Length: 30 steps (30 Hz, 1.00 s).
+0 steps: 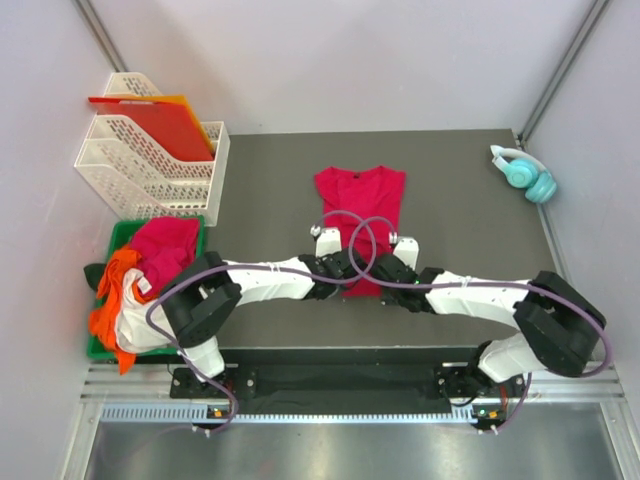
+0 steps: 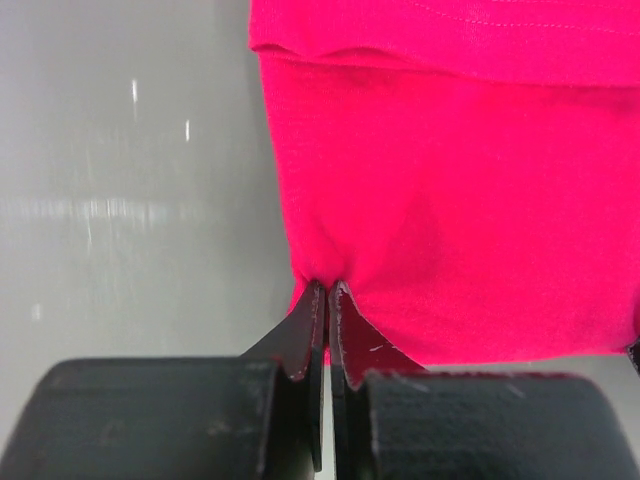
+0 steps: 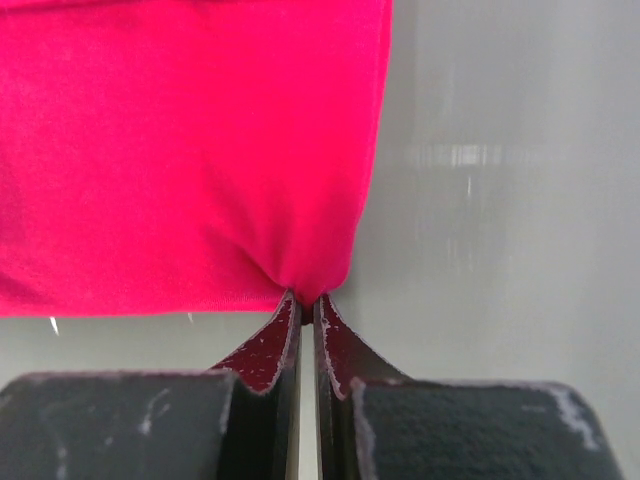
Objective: Fold and stack the t-shirts
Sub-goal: Fold the tshirt
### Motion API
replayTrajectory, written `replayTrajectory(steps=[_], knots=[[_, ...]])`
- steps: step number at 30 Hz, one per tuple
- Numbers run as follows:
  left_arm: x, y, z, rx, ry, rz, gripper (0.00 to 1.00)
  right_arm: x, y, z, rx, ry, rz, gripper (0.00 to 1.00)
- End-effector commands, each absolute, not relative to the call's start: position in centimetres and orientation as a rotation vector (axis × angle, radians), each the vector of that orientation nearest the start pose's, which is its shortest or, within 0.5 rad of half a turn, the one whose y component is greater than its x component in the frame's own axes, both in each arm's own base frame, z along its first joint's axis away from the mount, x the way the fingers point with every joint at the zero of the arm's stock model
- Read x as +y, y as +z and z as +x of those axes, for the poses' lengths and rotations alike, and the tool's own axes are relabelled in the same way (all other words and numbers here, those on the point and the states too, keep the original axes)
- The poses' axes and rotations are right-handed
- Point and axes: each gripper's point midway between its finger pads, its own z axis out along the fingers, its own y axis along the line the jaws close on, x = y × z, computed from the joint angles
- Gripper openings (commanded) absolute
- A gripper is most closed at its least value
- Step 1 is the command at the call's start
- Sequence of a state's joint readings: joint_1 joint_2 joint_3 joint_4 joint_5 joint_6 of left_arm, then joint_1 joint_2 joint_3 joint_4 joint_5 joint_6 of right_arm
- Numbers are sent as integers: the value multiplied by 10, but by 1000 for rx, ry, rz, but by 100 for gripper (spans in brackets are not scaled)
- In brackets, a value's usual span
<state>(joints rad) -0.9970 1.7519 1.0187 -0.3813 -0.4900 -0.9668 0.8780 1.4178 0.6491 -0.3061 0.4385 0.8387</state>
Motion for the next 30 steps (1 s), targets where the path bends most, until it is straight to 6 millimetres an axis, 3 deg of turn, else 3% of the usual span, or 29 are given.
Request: replayTrajectory(steps=[1,5,9,11,12,15,16,18,19,22,27,30], knots=[[-276,23,201,2573,-102,-83,0,181,6,170,2636,81,40,0],[-274,27,176,2584,-98,-47,0,184,11,153,2651,109,23,0],[-272,32,167,2568,-84,-14,0,184,20,148,2628,104,-10,0],[-278,46,175,2509,-92,0,5,191,41,164,2550,112,-37,13],[-282,59,179,2475,-117,13,17,194,56,171,2503,133,-40,33],[-294,107,201,2334,-199,10,37,207,109,201,2341,181,-52,55],[-302,124,208,2287,-243,-2,45,210,129,213,2293,185,-59,58],[-301,146,219,2204,-244,0,47,212,147,229,2246,182,-41,60],[-308,154,224,2168,-280,-9,45,211,149,234,2235,167,-60,60],[-315,153,229,2139,-300,11,40,208,142,252,2228,160,-45,59],[-336,115,224,2204,-347,31,40,204,112,281,2282,191,20,54],[-333,98,218,2246,-337,19,40,204,97,290,2316,176,21,50]])
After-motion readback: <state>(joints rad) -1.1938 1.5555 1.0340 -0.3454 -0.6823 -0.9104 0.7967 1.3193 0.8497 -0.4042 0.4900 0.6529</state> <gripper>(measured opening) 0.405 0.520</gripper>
